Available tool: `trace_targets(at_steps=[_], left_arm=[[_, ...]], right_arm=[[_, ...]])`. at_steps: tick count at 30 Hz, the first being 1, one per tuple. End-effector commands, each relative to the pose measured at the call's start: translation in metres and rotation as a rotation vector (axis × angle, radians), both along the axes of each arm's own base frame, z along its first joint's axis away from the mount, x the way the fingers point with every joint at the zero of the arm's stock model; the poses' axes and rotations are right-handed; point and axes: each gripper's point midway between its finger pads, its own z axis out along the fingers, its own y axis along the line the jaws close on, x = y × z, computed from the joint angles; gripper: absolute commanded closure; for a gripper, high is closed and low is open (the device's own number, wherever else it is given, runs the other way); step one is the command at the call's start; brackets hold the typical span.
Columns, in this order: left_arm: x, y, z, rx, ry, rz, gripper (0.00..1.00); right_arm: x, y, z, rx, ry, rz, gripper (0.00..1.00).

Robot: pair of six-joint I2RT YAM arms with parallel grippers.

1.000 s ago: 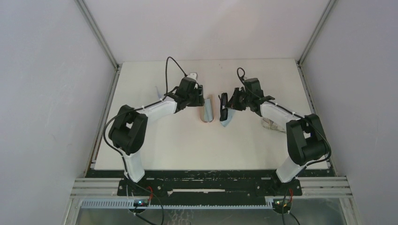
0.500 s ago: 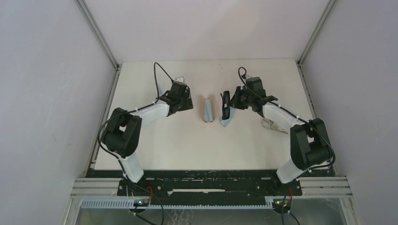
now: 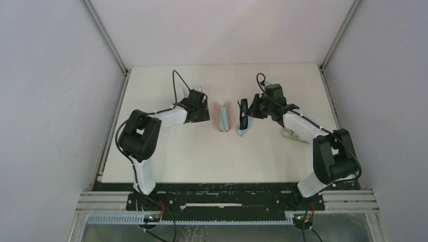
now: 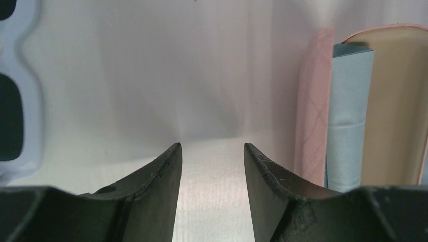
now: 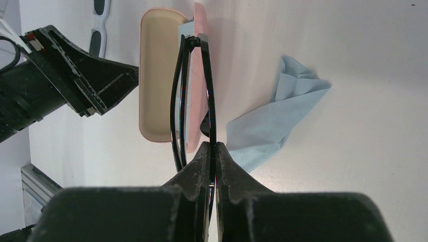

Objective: Organize the sunglasses
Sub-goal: Adjust the sunglasses case at the center of the board.

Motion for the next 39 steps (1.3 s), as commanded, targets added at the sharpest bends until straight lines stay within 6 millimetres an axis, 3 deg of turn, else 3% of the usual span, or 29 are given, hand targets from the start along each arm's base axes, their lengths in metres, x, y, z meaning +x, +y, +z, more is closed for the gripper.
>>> trace_targets(at_steps=[1, 8, 18, 31, 39], left_arm=[[0.021, -0.027, 0.026, -0.058, -0.060, -0.071, 0.47], [0.025, -0.047, 0.025, -0.098, -0.051, -0.128, 0.46], [0.033, -0.064, 0.048, -0.140, -0.096, -0.179, 0.44], [0.026, -0.113, 0.071, -0.142, -0.135, -0.331, 0.42], [0.021, -0.123, 0.066, -0.127, -0.123, -0.365, 0.42]], right_arm=[[0.004, -0.002, 0.019, 0.023, -0.072, 0.010, 1.00], [0.002, -0.005, 0.016, 0.066, -0.055, 0.008, 1.00], [-0.003, -0.016, 0.006, 0.076, -0.023, -0.021, 1.00], [-0.008, -0.036, -0.022, 0.011, 0.037, -0.091, 1.00], [-0.008, -0.036, -0.028, 0.020, 0.051, -0.088, 1.00]])
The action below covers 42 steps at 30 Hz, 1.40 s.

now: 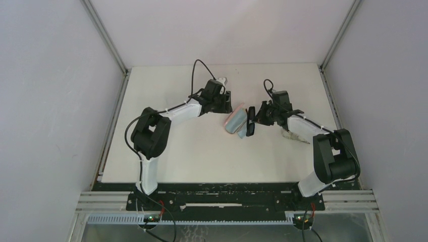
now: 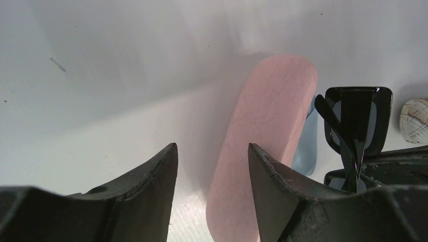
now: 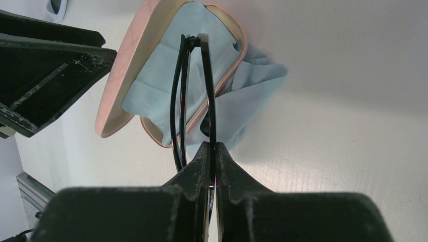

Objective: Organize the sunglasses
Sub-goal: Adjust the sunglasses case at the center of the board.

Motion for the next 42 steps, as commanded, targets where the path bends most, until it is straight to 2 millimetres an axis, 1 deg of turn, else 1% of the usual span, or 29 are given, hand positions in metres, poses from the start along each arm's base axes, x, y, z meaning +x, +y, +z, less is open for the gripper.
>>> trace_targets(at_steps=[1, 4, 9, 14, 20, 29, 35, 42], left_arm=[[0.003, -0.009, 0.012, -0.007, -0.024, -0.042, 0.41], [0.002, -0.008, 0.011, -0.003, -0.022, -0.040, 0.41], [-0.002, -0.005, 0.006, 0.004, -0.010, -0.039, 0.41], [-0.007, -0.005, 0.001, 0.006, -0.002, -0.043, 0.41], [-0.013, -0.004, -0.003, 0.004, 0.006, -0.044, 0.41], [-0.020, -0.003, -0.008, 0.000, 0.016, -0.047, 0.41], [-0.021, -0.005, -0.007, -0.008, 0.016, -0.055, 0.41], [-0.021, -0.005, -0.005, -0.009, 0.012, -0.058, 0.41]], right_arm=[[0.008, -0.002, 0.011, 0.018, -0.048, -0.017, 1.00], [0.009, -0.004, 0.013, 0.034, -0.061, -0.036, 1.00], [0.011, -0.002, 0.017, 0.114, -0.068, -0.077, 1.00], [0.016, 0.006, 0.023, 0.218, -0.074, -0.098, 1.00], [0.025, 0.015, 0.029, 0.298, -0.078, -0.117, 1.00], [0.036, 0.023, 0.015, 0.323, -0.048, -0.173, 1.00], [0.039, 0.037, 0.006, 0.340, -0.024, -0.153, 1.00], [0.044, 0.044, 0.000, 0.319, -0.017, -0.118, 1.00]])
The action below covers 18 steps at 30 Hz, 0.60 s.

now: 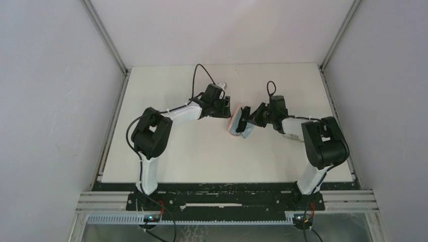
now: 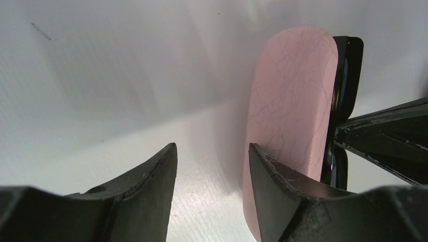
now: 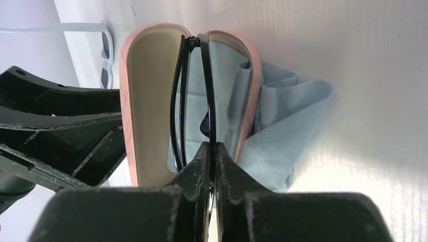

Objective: Organize the sunglasses
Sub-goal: Adjust the sunglasses case at the center of the board, then place the sunglasses in the sunglasses case.

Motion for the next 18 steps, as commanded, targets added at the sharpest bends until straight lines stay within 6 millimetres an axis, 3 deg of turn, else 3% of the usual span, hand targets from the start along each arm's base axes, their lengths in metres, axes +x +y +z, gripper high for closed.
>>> trace_targets(at_steps=[1, 18], left_arm=[[-0.004, -0.010, 0.019, -0.046, -0.034, -0.035, 0.41], [-0.005, -0.009, 0.021, -0.049, -0.039, -0.036, 0.41]], right_arm=[[0.024, 0.011, 0.027, 0.027, -0.104, 0.020, 1.00], [0.026, 0.022, 0.012, 0.021, -0.068, 0.054, 1.00]])
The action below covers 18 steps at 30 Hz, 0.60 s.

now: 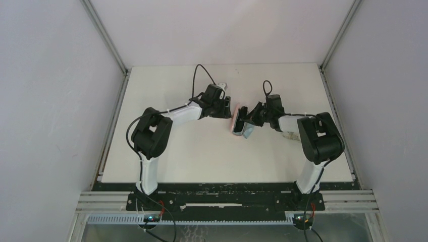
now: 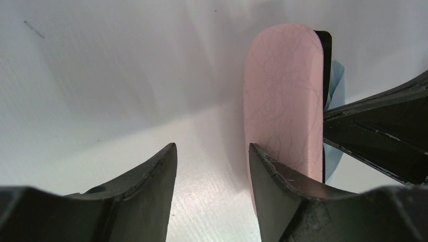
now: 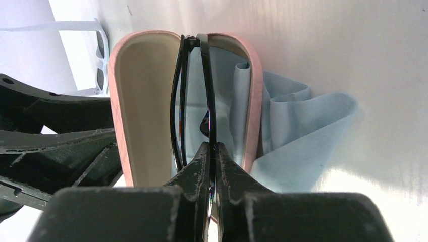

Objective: Organize the sunglasses
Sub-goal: Place the sunglasses in the sunglasses case.

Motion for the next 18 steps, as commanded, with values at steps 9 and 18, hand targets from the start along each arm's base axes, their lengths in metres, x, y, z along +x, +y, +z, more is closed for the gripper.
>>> trace_targets(at_steps=[9, 18], left_arm=[[-0.003, -0.009, 0.022, -0.046, -0.044, -0.033, 0.41], [-0.003, -0.010, 0.022, -0.047, -0.042, -0.036, 0.41]], right_arm=[[0.019, 0.014, 0.013, 0.012, -0.065, 0.061, 1.00], [0.017, 0.004, 0.009, -0.078, -0.064, 0.081, 0.88]])
